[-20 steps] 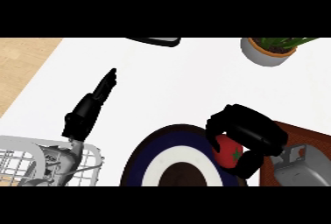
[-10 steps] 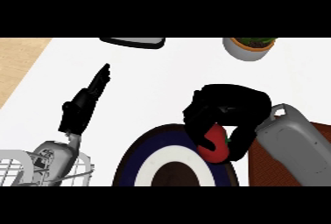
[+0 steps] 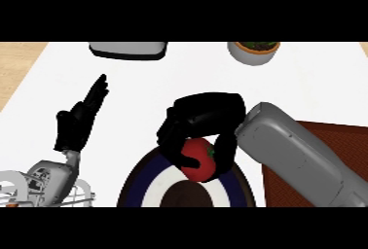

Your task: Pick the tomato from the tray and place it in the plate

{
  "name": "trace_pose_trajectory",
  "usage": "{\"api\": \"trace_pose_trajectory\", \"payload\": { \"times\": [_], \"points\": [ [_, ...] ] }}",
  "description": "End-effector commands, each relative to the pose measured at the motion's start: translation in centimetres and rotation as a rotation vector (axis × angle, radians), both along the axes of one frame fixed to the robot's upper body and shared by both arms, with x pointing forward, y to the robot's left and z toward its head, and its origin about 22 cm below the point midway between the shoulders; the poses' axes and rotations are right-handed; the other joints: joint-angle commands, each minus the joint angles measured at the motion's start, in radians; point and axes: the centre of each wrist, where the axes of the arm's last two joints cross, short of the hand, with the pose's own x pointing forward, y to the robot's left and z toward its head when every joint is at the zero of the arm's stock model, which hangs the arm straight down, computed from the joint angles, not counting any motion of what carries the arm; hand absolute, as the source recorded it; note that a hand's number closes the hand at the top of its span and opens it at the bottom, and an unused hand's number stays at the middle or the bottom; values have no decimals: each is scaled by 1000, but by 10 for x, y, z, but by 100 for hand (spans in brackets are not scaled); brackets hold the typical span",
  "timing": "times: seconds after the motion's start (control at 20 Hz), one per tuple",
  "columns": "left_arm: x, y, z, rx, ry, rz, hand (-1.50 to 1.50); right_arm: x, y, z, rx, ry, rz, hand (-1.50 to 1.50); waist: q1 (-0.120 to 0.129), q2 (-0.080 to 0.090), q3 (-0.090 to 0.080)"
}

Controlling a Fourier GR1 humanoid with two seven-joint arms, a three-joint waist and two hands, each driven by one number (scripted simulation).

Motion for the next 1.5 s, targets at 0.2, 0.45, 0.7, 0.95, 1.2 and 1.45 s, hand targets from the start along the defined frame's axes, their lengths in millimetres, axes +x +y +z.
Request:
{"api": "trace_pose_trajectory", "payload": {
  "times": [0.2, 0.45, 0.7, 0.95, 1.2, 1.45],
  "points": [
    [11, -4, 2, 8, -27, 41, 0, -37, 52, -44, -87, -45, 301, 150, -68, -7, 2],
    [1, 14, 15, -12, -5, 57, 0, -77, 71, -75, -112, -200, 303, 150, -74, -15, 3],
    [4, 15, 4, -18, 8, 54, 0, -97, 79, -122, -309, -56, 314, -150, -79, -13, 2],
    [-4, 4, 0, 3, -13, 57, 0, -111, 84, -136, -313, 23, 333, -150, -80, -14, 2],
    [-1, 11, -4, -10, -4, 58, 0, -114, 71, -143, -277, 316, 353, -150, -92, -11, 1],
    [-4, 21, 0, -3, -5, 50, 0, -60, 60, -126, -214, 516, 187, -150, -80, -9, 1]
  ]
}}
